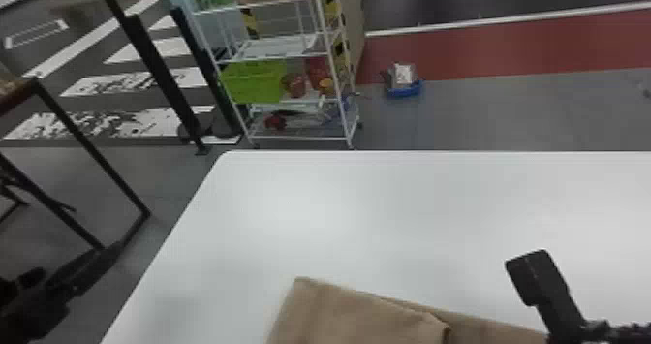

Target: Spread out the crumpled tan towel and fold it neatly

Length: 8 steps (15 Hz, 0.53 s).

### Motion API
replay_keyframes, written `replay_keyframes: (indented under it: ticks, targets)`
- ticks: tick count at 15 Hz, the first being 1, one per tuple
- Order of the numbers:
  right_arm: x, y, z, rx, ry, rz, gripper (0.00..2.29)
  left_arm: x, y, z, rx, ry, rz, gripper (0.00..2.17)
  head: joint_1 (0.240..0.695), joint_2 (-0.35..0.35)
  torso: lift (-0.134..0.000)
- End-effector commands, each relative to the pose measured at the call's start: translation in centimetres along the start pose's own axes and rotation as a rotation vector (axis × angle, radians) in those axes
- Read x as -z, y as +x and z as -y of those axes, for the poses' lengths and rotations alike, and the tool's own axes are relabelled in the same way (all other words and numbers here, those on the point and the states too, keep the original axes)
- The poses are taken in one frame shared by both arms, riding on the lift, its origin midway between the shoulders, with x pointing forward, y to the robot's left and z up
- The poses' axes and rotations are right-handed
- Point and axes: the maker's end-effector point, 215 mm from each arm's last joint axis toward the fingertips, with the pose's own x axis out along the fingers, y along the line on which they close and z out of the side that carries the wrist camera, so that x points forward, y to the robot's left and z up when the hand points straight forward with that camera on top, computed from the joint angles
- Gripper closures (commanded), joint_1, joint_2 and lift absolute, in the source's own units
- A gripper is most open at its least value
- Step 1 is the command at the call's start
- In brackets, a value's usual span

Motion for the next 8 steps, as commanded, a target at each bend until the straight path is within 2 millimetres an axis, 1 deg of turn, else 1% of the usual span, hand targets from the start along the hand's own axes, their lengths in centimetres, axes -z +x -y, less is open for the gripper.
replay_keyframes:
  ticks: [1, 3, 4, 5, 7, 8]
  targets:
    - [-0.28, 0.08, -0.03, -0.001, -0.003, -0.003, 0.74, 0.01, -0.09, -0.12, -0.002, -0.002, 0.001, 0.08, 0.695, 0.350, -0.122]
    - [-0.31, 0.15, -0.02, 0.000, -0.005, -0.005, 0.74, -0.08, -0.18, -0.21, -0.004, -0.001, 0.003, 0.08, 0.695, 0.350, -0.122]
    - [-0.31, 0.14, 0.02, 0.002, -0.005, -0.005, 0.79, -0.12, -0.22, -0.18, -0.003, -0.001, 0.004, 0.08, 0.695, 0.350, -0.122]
    - [-0.23, 0.15, 0.05, 0.003, -0.004, -0.006, 0.88, -0.06, -0.22, -0.15, -0.002, -0.004, 0.003, 0.08, 0.695, 0.350, -0.122]
    - [0.01, 0.14, 0.17, 0.004, 0.001, -0.008, 0.88, -0.10, -0.26, -0.12, -0.002, -0.004, 0.004, 0.08, 0.695, 0.350, -0.122]
    - [0.07, 0.13, 0.21, 0.005, 0.003, -0.008, 0.92, -0.04, -0.28, -0.12, -0.002, -0.005, 0.005, 0.08, 0.695, 0.350, -0.122]
